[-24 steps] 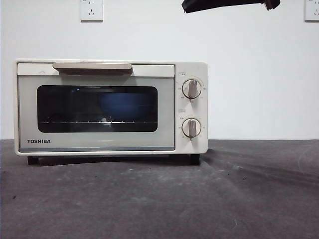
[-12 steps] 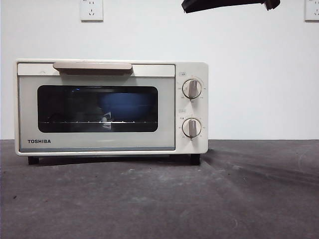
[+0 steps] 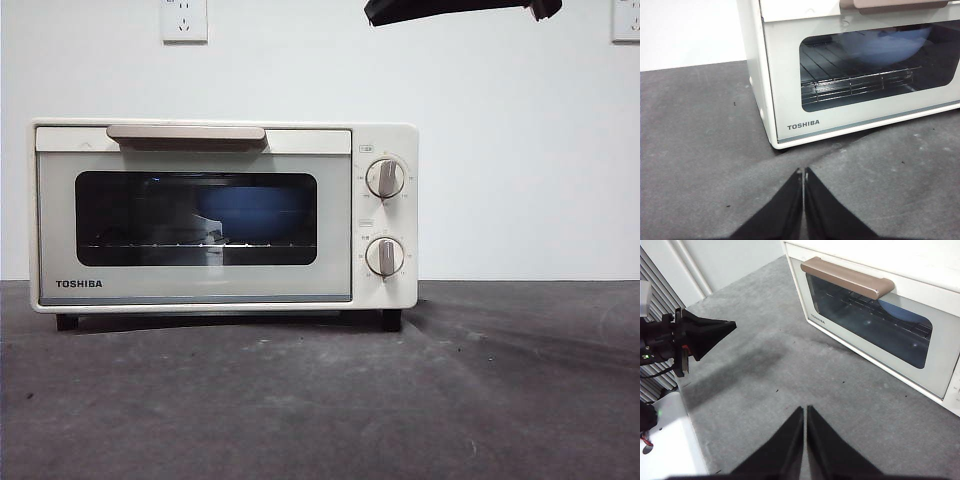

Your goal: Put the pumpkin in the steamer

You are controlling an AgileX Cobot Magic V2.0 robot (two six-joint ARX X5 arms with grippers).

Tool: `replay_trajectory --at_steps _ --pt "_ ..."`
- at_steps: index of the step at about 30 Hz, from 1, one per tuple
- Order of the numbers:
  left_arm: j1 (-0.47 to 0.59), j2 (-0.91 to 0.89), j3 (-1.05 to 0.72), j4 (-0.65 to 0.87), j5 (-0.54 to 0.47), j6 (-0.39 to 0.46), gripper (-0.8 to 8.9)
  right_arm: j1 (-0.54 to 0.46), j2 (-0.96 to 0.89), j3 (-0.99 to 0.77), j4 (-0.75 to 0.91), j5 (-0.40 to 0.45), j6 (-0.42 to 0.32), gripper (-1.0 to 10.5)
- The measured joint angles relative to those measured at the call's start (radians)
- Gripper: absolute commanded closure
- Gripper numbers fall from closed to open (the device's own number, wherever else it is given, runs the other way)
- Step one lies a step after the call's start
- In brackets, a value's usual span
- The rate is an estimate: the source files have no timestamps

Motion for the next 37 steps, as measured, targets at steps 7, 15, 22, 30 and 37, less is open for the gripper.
replay_trajectory --at_steps 7,15,22,30,37 --pt "0.0 0.0 0.0 0.0 0.0 0.0 7.95 0.014 -0.008 0.0 0.014 0.0 -0.001 9.4" --pt "0.0 0.0 0.0 0.0 0.0 0.0 7.95 -0.042 -0.063 0.0 0.032 0.07 -0.081 9.4" --pt "0.0 0.0 0.0 0.0 0.0 0.0 7.95 -0.286 -0.237 -0.04 0.027 0.076 -0.134 9.4" --pt "0.0 0.0 0.0 0.0 0.0 0.0 7.95 -0.594 -0.495 -0.282 0.17 0.079 -0.155 9.4" --pt "0.0 0.0 0.0 0.0 0.0 0.0 7.95 -0.662 -0.743 -0.557 0.325 0.134 -0.156 9.4"
